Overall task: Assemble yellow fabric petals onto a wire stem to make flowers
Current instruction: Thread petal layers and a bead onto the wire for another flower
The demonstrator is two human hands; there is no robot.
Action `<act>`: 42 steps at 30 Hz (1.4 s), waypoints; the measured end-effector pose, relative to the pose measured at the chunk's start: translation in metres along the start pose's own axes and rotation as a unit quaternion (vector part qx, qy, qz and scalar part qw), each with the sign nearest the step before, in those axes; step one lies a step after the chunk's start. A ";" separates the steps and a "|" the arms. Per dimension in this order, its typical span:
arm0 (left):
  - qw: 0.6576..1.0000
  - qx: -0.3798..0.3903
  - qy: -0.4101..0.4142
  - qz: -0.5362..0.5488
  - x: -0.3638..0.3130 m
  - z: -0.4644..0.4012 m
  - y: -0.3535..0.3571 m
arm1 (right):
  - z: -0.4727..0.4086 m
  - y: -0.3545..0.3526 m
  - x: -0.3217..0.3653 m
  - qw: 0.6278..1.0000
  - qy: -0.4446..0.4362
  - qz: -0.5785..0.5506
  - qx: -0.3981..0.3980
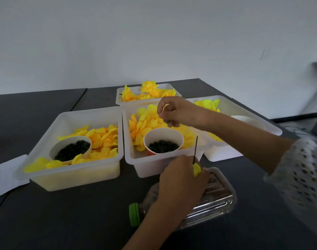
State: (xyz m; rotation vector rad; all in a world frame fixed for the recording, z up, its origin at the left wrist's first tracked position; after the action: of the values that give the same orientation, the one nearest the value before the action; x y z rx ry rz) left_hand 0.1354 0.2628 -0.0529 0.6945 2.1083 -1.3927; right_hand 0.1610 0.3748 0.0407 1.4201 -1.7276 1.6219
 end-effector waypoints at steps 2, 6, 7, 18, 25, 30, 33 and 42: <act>0.999 0.012 -0.003 -0.043 0.004 -0.002 0.002 | 0.014 -0.013 0.009 0.996 0.031 -0.088 -0.002; 1.000 -0.026 0.002 0.006 0.003 0.001 -0.002 | 0.048 -0.024 0.010 0.963 0.141 -0.219 0.067; 1.000 -0.029 0.007 -0.002 0.002 0.001 -0.003 | 0.056 -0.026 0.009 0.954 0.165 -0.235 0.081; 0.998 0.025 -0.018 -0.047 0.006 -0.005 0.006 | 0.091 -0.026 -0.004 0.942 0.212 -0.238 0.103; 0.999 0.016 0.016 -0.042 0.003 -0.002 0.002 | 0.088 -0.029 0.002 0.931 0.206 -0.286 0.095; 1.000 -0.011 0.009 0.004 0.001 -0.001 -0.002 | 0.087 -0.030 0.006 0.926 0.193 -0.308 0.099; 1.000 -0.012 0.001 0.001 0.001 0.000 -0.003 | 0.087 -0.029 0.006 0.924 0.191 -0.314 0.105; 0.999 0.022 -0.004 -0.025 0.005 -0.006 0.007 | 0.094 -0.023 0.001 0.937 0.176 -0.276 0.122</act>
State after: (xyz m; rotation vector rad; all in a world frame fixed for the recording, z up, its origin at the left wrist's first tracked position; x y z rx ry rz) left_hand 0.1350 0.2712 -0.0589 0.6570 2.1077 -1.4709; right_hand 0.2125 0.2941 0.0289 1.4393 -0.8475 1.6630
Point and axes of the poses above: each hand's wrist, its own z-axis away from the middle knuckle, its own y-axis out of the palm, x = y × z, the point moved 6 cm from there along -z, towards the middle knuckle, and after that the axes turned 15 degrees about -x, right-handed, at the moved point
